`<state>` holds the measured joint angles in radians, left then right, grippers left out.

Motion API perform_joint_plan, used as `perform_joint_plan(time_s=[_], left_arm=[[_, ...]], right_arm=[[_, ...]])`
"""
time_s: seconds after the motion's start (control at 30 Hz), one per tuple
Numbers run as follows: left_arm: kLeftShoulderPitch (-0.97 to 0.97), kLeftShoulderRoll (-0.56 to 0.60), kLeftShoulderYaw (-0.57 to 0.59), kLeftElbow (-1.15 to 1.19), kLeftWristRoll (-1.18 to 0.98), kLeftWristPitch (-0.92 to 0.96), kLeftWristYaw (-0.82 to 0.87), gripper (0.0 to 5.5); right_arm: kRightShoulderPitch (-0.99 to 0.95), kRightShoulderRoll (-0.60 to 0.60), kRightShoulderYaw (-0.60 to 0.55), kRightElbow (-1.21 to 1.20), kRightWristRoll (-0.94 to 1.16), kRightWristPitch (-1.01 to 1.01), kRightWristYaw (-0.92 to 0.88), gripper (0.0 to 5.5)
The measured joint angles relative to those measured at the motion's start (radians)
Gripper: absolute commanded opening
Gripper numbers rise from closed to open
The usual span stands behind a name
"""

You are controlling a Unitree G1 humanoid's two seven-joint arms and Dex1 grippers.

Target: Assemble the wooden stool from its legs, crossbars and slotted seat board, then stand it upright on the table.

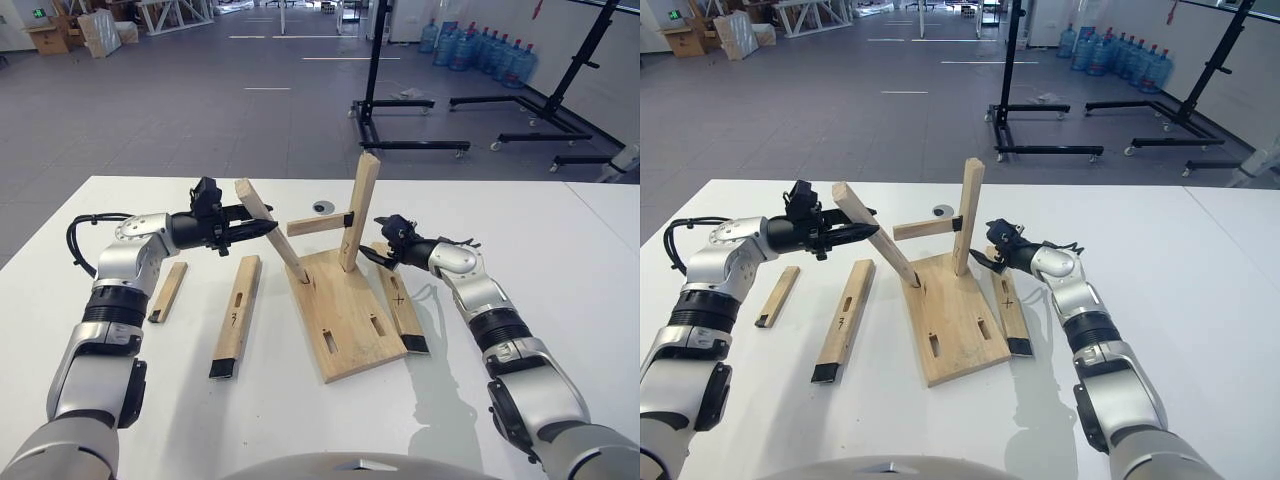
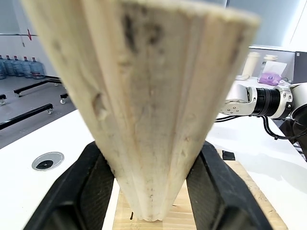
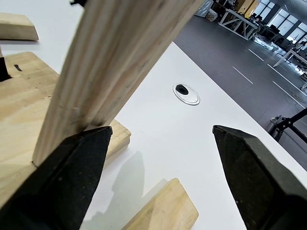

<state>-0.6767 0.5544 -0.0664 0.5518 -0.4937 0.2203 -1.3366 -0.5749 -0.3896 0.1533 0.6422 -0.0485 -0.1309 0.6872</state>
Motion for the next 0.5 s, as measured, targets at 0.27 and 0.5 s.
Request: perform_joint_plan(time_s=[0.27, 0.5], left_arm=[[-0.086, 0.020, -0.091, 0.021, 0.064, 0.019, -0.035, 2.01], [-0.190, 0.020, -0.154, 0.148, 0.084, 0.024, -0.078, 2.01]], right_arm=[[0.049, -0.009, -0.005, -0.063, 0.000, 0.042, -0.010, 3.88], [0.072, -0.003, -0.004, -0.079, 0.000, 0.056, -0.032, 3.88]])
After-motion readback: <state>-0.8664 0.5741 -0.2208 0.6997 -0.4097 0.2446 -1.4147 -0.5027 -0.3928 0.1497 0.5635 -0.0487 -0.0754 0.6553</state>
